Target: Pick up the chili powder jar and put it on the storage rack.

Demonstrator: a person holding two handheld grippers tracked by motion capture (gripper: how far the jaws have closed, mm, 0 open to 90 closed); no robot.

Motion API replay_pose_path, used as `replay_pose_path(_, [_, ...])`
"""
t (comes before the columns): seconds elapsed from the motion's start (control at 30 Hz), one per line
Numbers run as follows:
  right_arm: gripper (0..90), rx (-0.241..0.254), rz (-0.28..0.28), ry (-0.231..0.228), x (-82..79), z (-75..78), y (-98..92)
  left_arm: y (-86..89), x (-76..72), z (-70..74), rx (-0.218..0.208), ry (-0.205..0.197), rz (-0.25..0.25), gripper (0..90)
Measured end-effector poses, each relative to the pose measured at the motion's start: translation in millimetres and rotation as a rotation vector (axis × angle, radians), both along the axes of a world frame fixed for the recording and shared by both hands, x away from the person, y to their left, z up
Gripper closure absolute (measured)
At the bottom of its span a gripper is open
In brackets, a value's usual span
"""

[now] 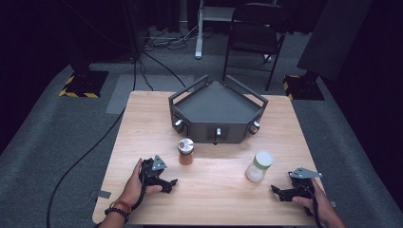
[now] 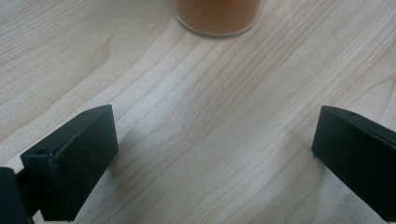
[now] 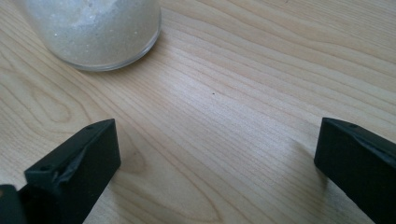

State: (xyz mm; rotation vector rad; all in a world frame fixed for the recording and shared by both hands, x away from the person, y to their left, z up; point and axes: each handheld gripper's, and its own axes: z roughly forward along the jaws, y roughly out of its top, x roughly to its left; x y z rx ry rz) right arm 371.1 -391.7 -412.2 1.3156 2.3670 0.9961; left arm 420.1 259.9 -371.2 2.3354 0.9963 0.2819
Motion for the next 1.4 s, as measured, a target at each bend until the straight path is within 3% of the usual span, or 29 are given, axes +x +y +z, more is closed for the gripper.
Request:
replay_pose_path(0.17, [0.1, 0.0, 0.0, 0.0, 0.0, 0.0, 0.0, -2.1, -2.2, 1.3, 0.007, -0.014, 0.003, 1.9])
replay_pose_path(0.5, [0.1, 0.0, 0.0, 0.0, -0.1, 0.0, 0.1, 1.7, -10.2, 8.8, -0.085, -0.058, 0.006, 1.7])
replay_pose_path(0.97, [0.1, 0.0, -0.002, 0.0, -0.7, 0.0, 0.1, 0.7, -14.7, 15.5, -0.119, -0.119, 0.013, 1.4])
replay_pose_path(1.1, [0.1, 0.0, -0.005, 0.0, -1.1, 0.1, 0.5, 2.5, -16.4, 20.5, -0.146, -0.145, 0.013, 1.2])
replay_pose_path(1.27, [0.1, 0.0, -0.005, 0.0, -1.1, 0.1, 0.5, 2.7, -15.7, 25.0, -0.157, -0.149, 0.026, 1.2])
replay_pose_path(1.4, [0.1, 0.0, -0.006, 0.0, -1.1, 0.1, 0.5, -3.3, -17.4, 27.9, -0.138, -0.168, 0.057, 1.1])
